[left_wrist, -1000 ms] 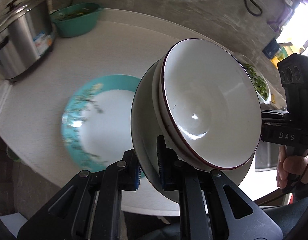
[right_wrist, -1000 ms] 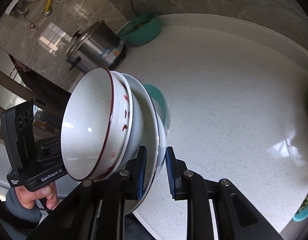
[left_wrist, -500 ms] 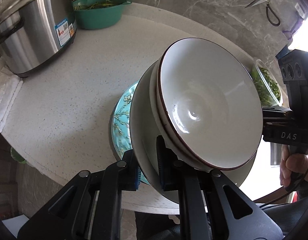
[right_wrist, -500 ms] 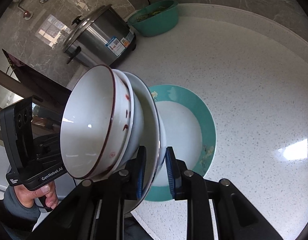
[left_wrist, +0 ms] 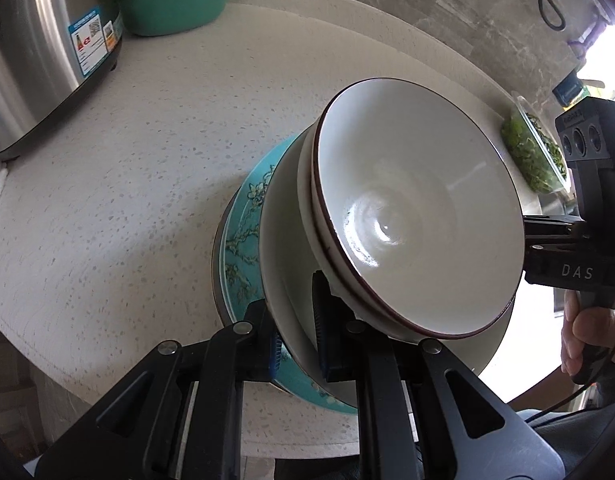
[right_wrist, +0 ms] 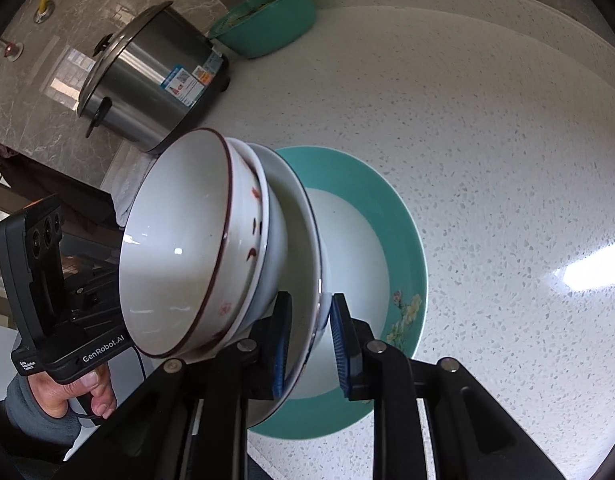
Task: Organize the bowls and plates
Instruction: 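Lift the white plate with bowls and carry it over the teal plates, then lower the white plate with bowls onto the teal plates and open both grippers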
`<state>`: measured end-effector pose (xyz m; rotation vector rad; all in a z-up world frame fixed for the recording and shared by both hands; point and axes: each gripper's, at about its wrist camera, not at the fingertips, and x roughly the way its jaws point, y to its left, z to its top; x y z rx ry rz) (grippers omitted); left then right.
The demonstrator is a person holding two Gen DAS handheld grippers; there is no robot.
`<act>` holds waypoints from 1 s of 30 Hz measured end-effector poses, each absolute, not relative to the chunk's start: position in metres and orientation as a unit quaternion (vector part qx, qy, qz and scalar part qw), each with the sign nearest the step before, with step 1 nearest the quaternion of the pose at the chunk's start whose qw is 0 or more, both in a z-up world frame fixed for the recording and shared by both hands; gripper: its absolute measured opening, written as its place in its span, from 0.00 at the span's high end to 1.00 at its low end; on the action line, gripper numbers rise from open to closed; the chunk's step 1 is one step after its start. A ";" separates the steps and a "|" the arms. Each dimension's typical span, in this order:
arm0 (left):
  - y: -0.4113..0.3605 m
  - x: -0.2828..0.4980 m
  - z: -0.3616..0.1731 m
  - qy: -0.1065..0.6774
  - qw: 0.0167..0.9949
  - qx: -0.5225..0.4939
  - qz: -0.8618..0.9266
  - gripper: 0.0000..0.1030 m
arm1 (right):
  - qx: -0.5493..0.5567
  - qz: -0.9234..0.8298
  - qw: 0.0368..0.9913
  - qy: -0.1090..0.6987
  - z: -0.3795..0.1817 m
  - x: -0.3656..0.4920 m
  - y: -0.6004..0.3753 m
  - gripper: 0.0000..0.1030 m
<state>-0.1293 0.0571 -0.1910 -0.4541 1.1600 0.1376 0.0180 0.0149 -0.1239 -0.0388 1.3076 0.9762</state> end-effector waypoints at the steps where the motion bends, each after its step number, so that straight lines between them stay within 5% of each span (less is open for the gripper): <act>1: 0.058 -0.128 -0.193 0.544 0.810 -0.211 0.063 0.90 | -0.018 0.434 0.686 0.584 -0.125 0.018 0.015 0.78; 22: 0.052 -0.120 -0.202 0.537 0.820 -0.185 0.074 0.85 | -0.009 0.419 0.703 0.574 -0.134 0.013 0.009 0.75; 28: 0.052 -0.143 -0.174 0.520 0.826 -0.189 0.105 0.70 | 0.003 0.416 0.721 0.554 -0.116 0.014 -0.010 0.53; 30: 0.048 -0.151 -0.160 0.513 0.830 -0.187 0.116 0.50 | 0.014 0.413 0.727 0.548 -0.108 0.014 -0.021 0.48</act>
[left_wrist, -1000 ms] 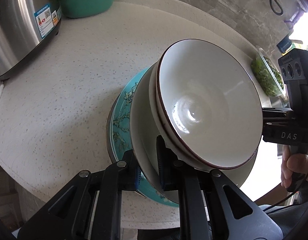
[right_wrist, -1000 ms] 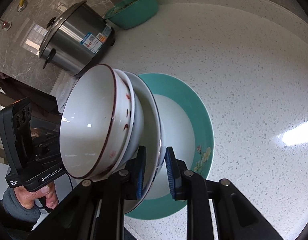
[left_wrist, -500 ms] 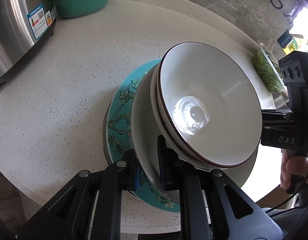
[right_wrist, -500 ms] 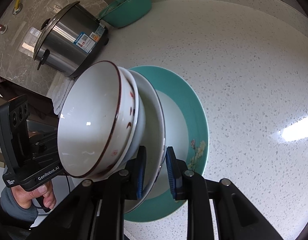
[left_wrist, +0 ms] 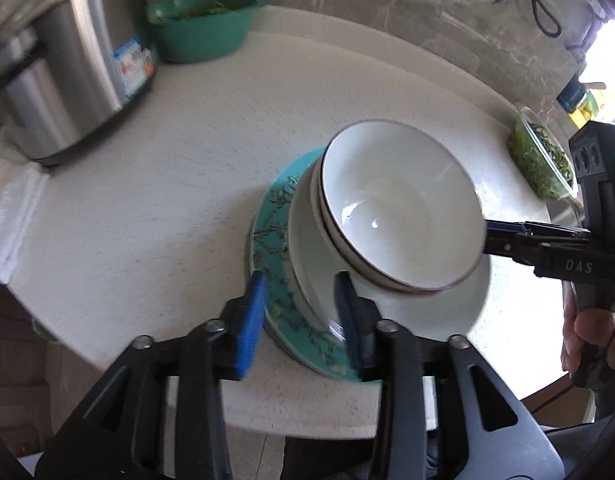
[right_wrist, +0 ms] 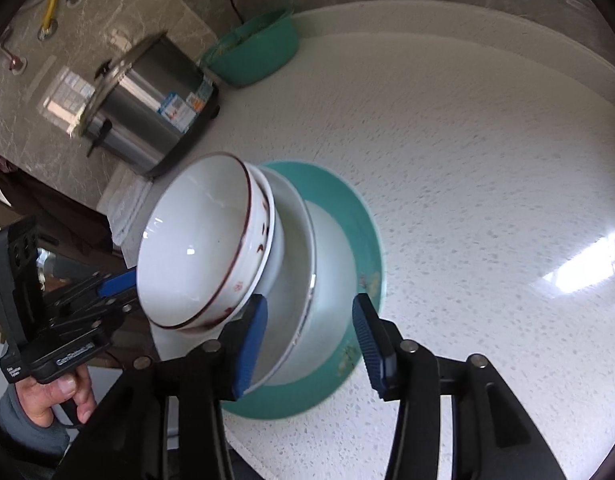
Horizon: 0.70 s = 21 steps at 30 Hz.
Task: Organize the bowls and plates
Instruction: 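Lower the white plate with bowls onto the teal plates and open both grippers, then withdraw both open grippers from the stacked dishes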
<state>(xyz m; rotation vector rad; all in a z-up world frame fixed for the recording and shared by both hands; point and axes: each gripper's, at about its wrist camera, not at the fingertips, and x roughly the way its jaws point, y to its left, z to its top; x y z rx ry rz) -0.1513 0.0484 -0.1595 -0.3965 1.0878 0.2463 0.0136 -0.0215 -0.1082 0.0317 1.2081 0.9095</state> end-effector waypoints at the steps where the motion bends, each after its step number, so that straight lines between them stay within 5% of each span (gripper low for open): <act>1: 0.046 -0.155 -0.152 0.508 0.833 -0.191 0.113 0.39 | 0.020 0.413 0.729 0.545 -0.105 0.013 -0.025 0.38; 2: 0.044 -0.157 -0.146 0.506 0.833 -0.192 0.111 0.20 | 0.030 0.413 0.733 0.539 -0.098 0.011 -0.033 0.33; 8: 0.010 -0.164 -0.099 0.495 0.840 -0.178 0.132 0.00 | 0.034 0.386 0.759 0.524 -0.059 -0.004 -0.063 0.19; 21: -0.020 -0.167 -0.071 0.499 0.837 -0.135 0.177 0.00 | 0.026 0.307 0.808 0.503 -0.011 -0.031 -0.093 0.17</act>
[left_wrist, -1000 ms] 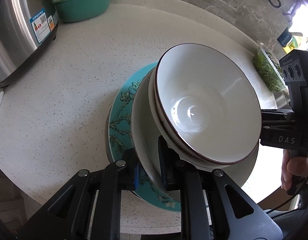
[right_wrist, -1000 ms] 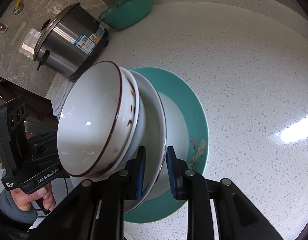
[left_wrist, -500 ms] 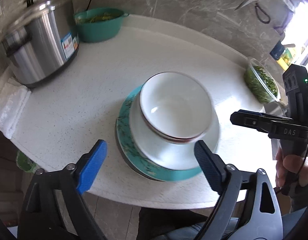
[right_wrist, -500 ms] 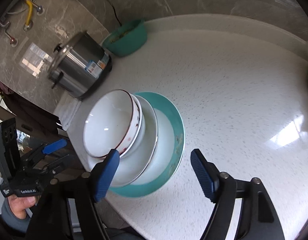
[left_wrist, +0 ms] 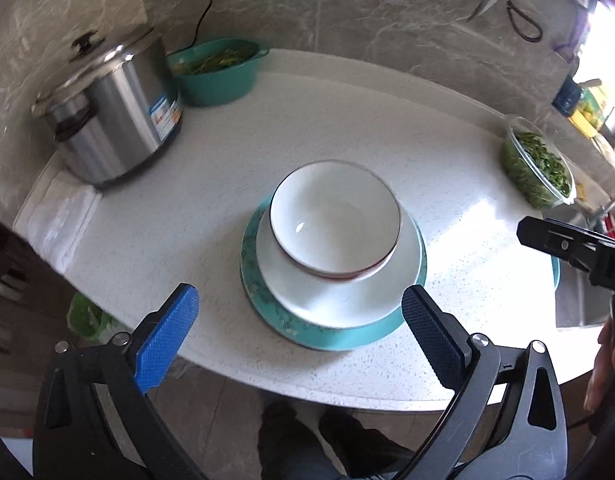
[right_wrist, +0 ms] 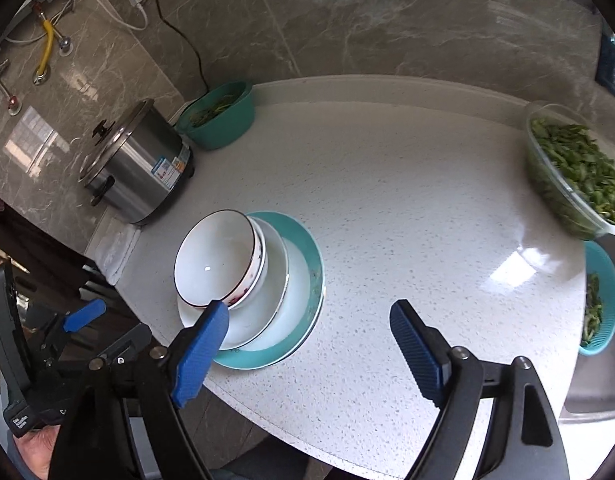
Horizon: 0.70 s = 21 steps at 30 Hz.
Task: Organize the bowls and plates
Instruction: 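Withdraw both open grippers from the stacked dishes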
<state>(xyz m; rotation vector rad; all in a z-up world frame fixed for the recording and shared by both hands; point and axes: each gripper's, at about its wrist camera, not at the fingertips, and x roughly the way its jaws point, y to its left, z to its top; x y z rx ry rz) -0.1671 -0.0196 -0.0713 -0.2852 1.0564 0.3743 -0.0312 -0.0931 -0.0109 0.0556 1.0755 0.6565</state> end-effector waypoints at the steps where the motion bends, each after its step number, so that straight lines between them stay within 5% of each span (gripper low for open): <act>1: -0.021 -0.164 -0.070 0.500 0.838 -0.123 0.178 0.00 | 0.023 0.301 0.812 0.500 -0.009 -0.033 -0.093 0.17; 21: 0.033 -0.153 -0.066 0.494 0.846 -0.143 0.142 0.00 | 0.037 0.202 0.850 0.485 0.006 -0.057 -0.062 0.17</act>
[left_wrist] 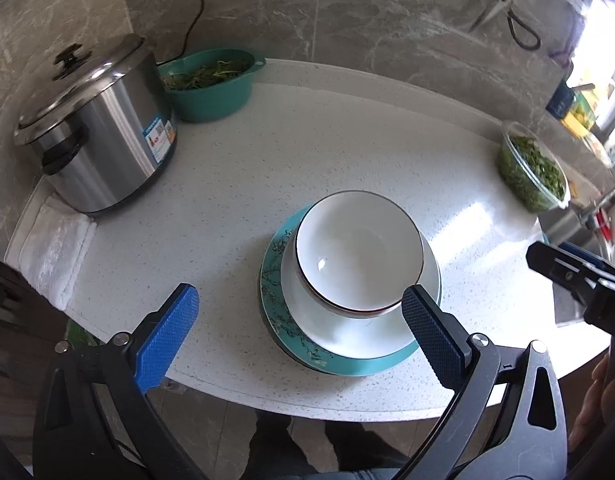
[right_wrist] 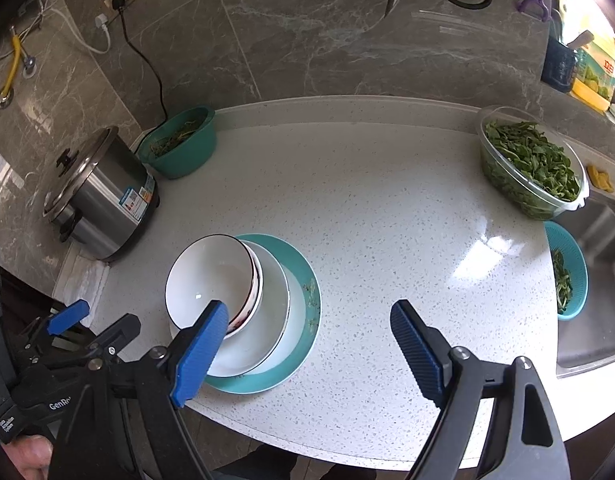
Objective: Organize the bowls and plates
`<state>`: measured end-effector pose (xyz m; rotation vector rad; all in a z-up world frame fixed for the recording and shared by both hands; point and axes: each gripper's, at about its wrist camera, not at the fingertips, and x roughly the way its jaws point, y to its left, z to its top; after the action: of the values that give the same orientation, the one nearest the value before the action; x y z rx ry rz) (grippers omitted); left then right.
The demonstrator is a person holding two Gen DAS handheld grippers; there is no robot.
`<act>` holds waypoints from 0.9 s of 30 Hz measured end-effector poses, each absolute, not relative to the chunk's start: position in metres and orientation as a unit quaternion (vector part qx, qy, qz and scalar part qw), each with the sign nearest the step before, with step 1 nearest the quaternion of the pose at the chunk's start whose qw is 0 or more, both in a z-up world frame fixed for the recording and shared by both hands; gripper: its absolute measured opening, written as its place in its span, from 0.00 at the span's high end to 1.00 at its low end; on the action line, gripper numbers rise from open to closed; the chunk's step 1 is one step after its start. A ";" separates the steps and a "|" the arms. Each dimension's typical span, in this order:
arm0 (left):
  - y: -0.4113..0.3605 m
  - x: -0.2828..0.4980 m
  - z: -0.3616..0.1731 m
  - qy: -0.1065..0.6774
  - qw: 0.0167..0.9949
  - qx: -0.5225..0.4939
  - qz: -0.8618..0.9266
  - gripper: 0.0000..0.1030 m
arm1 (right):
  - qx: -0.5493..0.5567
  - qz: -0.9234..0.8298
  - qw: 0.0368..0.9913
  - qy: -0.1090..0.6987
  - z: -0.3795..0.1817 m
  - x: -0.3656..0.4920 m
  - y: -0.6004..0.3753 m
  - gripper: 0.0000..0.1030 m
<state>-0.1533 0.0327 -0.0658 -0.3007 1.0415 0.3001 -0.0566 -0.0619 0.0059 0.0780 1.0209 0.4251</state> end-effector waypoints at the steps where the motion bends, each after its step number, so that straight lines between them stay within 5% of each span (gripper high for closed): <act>1: 0.032 -0.155 -0.064 0.490 0.848 -0.150 0.137 0.00 | 0.034 0.202 0.851 0.483 0.007 -0.056 -0.062 0.17; 27: 0.043 -0.186 -0.069 0.491 0.834 -0.157 0.197 0.00 | -0.014 0.247 0.842 0.480 0.005 -0.071 -0.025 0.17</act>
<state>-0.1860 0.0427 -0.0689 -0.3329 1.0414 0.4175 -0.0714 -0.0250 0.0054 -0.0288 1.0135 0.5209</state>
